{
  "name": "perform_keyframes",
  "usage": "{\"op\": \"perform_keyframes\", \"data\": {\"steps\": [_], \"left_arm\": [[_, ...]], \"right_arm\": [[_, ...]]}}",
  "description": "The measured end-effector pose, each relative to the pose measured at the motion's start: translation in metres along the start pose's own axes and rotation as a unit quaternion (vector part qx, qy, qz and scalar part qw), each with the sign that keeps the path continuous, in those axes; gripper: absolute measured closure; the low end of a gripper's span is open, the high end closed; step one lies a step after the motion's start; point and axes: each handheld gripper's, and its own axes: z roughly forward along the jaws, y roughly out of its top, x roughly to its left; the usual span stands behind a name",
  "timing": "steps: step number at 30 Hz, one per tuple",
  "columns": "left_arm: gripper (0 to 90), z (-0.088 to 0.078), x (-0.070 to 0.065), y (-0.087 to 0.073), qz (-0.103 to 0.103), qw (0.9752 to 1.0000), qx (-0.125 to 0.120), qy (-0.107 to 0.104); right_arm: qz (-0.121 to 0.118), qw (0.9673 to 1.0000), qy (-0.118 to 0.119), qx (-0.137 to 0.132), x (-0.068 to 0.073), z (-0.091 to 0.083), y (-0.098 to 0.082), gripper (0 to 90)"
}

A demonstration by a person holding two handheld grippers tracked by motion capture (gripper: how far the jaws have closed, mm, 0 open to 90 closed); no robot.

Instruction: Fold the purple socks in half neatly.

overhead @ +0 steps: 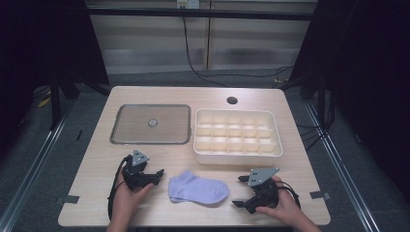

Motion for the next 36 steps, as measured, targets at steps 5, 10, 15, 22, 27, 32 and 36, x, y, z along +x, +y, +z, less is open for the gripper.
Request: {"op": "perform_keyframes", "data": {"steps": [5, 10, 15, 22, 27, 32, 36], "left_arm": [[20.7, 0.0, 0.0, 0.0, 0.0, 1.0, -0.001, 0.0], [20.7, 0.0, -0.001, 0.0, -0.003, 1.0, 0.003, 0.004], [19.5, 0.0, -0.004, 0.001, -0.012, 0.9999, 0.004, 0.004], [21.8, -0.006, -0.012, 0.008, -0.021, 0.9988, 0.041, -0.014], [24.0, -0.014, -0.021, 0.016, -0.022, 0.9984, 0.041, -0.031], [27.2, -0.019, -0.029, 0.02, -0.028, 0.9969, 0.051, -0.053], [29.5, -0.022, -0.036, 0.024, -0.024, 0.9953, 0.061, -0.071]], "right_arm": [[0.0, 1.0, 0.0, 0.0, 0.0, 0.0, 0.0, 13.6], [0.0, 1.0, 0.0, 0.0, 0.0, 0.0, 0.0, 13.5], [0.0, 1.0, 0.001, -0.001, 0.0, 0.0, 0.0, 14.0], [0.005, 1.0, -0.001, -0.005, 0.0, -0.001, 0.0, 19.8], [0.003, 1.0, 0.007, -0.002, 0.002, -0.002, 0.003, 23.5], [-0.013, 0.9998, 0.017, -0.002, 0.009, -0.002, 0.009, 31.0], [-0.011, 0.9996, 0.026, 0.001, 0.013, -0.002, 0.014, 37.1]]}}
